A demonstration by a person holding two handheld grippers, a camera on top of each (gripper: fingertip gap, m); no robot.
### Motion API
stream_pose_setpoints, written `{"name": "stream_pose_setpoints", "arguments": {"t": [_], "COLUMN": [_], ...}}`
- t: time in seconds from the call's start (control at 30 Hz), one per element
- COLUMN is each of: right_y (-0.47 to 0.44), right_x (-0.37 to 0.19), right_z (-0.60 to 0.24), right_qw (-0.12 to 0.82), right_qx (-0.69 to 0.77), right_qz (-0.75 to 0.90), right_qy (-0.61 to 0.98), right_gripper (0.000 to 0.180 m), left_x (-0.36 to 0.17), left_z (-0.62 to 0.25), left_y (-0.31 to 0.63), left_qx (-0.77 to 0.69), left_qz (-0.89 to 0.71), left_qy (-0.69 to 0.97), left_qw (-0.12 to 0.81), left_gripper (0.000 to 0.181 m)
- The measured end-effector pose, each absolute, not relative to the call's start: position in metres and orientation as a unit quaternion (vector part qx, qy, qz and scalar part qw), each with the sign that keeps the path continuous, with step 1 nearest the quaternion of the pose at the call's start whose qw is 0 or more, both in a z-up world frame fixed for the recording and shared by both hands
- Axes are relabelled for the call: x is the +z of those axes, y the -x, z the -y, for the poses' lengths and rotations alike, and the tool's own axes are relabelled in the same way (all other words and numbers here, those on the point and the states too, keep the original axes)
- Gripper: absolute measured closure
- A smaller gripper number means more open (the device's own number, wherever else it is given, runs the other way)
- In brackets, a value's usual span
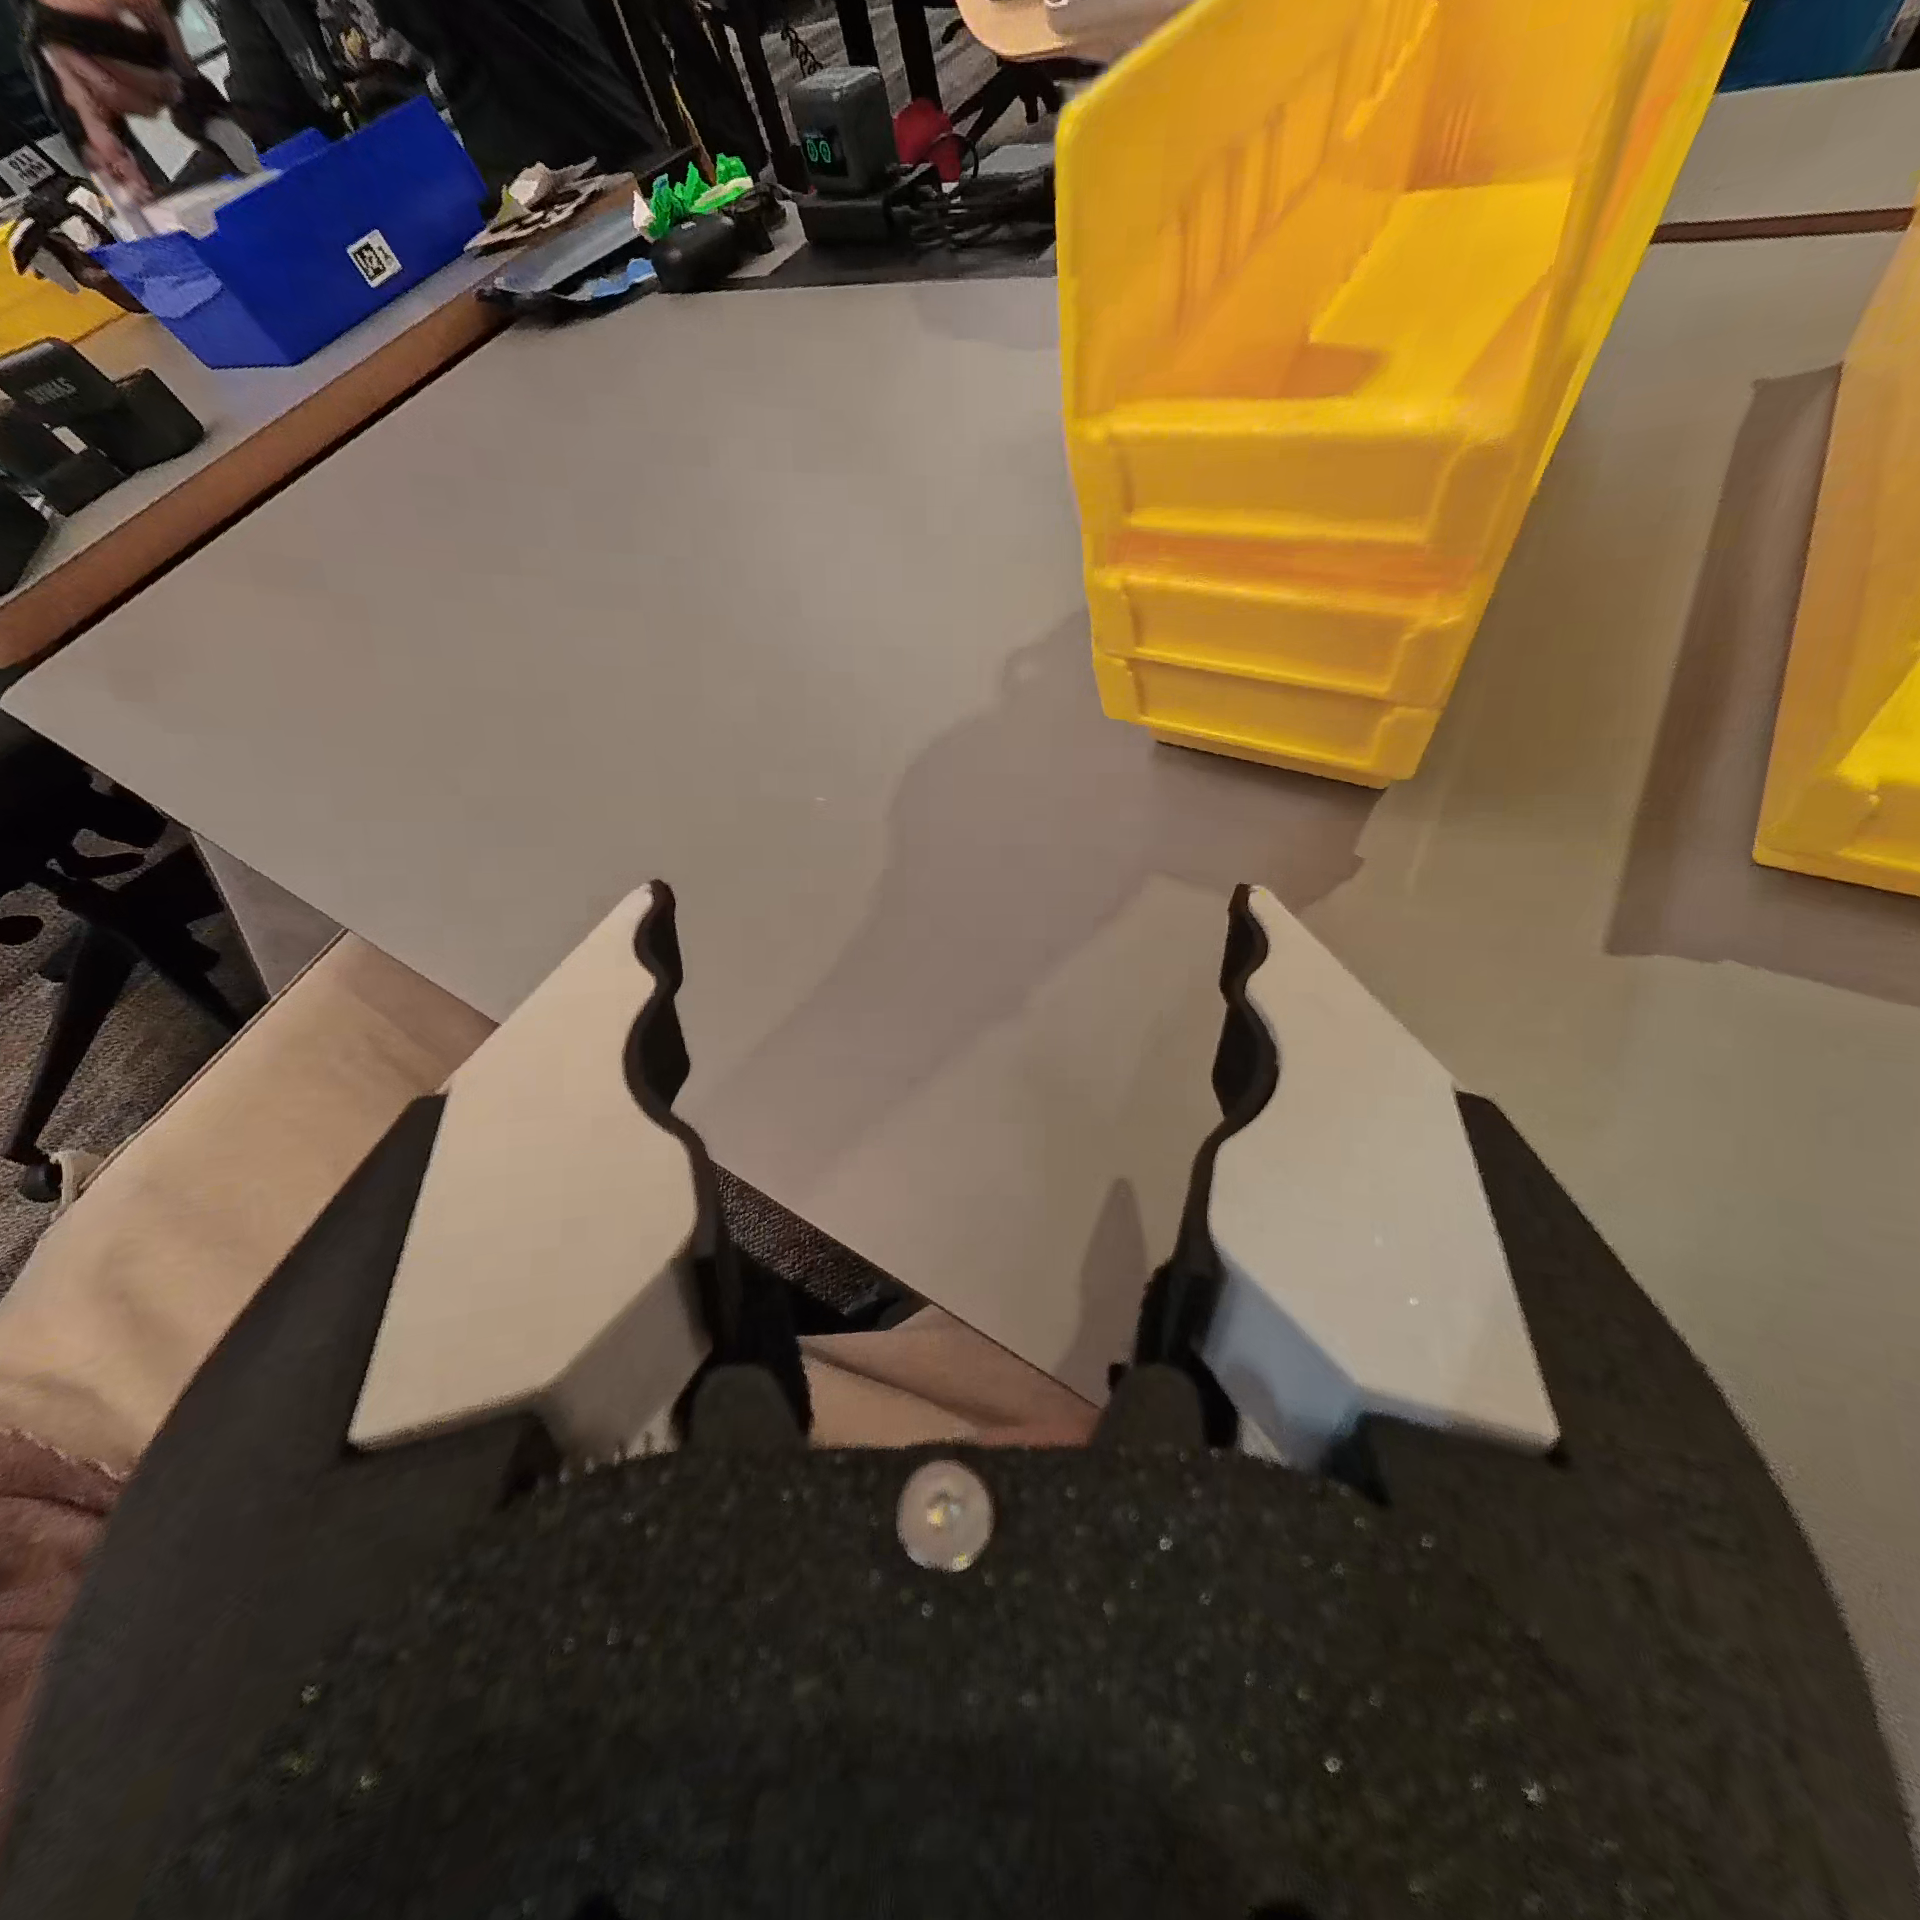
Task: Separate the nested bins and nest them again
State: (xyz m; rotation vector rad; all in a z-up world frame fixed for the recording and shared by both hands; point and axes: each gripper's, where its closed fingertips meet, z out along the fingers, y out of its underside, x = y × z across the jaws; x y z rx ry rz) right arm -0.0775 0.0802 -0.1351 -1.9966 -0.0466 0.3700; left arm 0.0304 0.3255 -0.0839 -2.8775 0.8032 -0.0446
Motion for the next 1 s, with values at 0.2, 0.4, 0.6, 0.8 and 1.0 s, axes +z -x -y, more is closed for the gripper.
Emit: {"name": "stream_pose_setpoints", "arguments": {"t": [0.2,0.4,0.6,0.8,1.0], "right_y": [0.076,0.078,0.082,0.086,0.082], "right_x": [-0.135,-0.134,-0.133,-0.137,-0.141], "right_z": [-0.08,-0.079,-0.08,-0.081,-0.082], "right_qw": [0.527,0.526,0.526,0.52,0.514], "right_qx": [0.16,0.171,0.171,0.165,0.171], "right_qz": [0.016,0.011,0.013,0.022,0.016], "right_qy": [0.835,0.833,0.833,0.838,0.841], "right_gripper": [0.076,0.076,0.076,0.076,0.076], "left_x": [-0.035,0.037,0.019,-0.058,-0.115], "left_z": [-0.322,-0.336,-0.354,-0.369,-0.377], "left_y": [-0.031,0.001,0.066,0.106,0.122], "left_qx": [-0.029,-0.036,-0.005,0.001,0.01], "left_qz": [-0.274,-0.265,-0.25,-0.249,-0.249], "left_qy": [0.958,0.955,0.96,0.963,0.965], "left_qw": [0.085,0.131,0.129,0.101,0.082], "left_gripper": [0.098,0.097,0.095,0.095,0.093]}}
